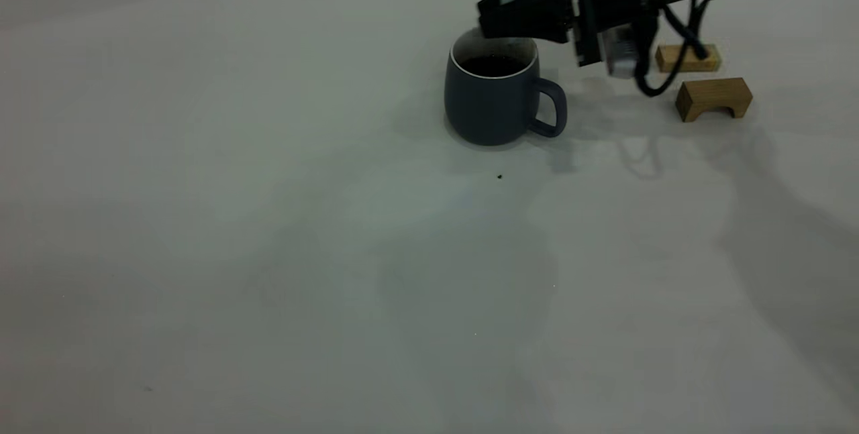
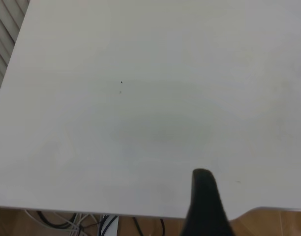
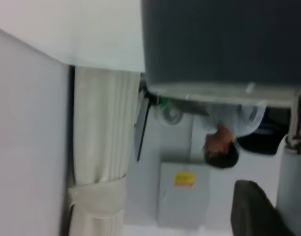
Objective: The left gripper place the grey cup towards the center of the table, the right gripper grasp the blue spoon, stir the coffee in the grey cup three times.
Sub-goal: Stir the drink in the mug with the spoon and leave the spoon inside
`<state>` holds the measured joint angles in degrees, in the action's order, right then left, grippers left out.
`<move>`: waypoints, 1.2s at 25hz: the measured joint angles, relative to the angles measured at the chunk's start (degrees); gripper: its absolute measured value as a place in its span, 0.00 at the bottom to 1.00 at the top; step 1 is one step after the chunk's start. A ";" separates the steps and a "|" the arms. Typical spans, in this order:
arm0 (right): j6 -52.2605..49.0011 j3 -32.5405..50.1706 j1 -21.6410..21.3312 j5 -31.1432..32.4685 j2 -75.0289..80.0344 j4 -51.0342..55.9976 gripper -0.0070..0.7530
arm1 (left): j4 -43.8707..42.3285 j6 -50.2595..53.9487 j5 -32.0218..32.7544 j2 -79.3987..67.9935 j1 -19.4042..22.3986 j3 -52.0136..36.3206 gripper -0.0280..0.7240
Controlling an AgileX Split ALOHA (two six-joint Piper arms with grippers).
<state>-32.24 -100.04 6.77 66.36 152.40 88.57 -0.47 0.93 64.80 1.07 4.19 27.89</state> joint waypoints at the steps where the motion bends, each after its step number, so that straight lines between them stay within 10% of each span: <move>1: -0.36 0.00 0.54 -0.05 0.00 2.14 0.16 | 0.00 0.00 0.00 0.00 0.00 0.00 0.82; 12: -0.40 0.00 0.56 -9.93 0.00 9.86 0.16 | 0.00 0.00 0.00 0.00 0.00 0.00 0.82; 30: 3.01 0.00 -0.64 -0.28 0.00 -2.81 0.16 | 0.00 0.00 0.00 0.00 0.00 0.00 0.82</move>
<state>-29.23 -100.04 6.12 66.08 152.40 85.75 -0.47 0.93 64.80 1.07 4.19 27.89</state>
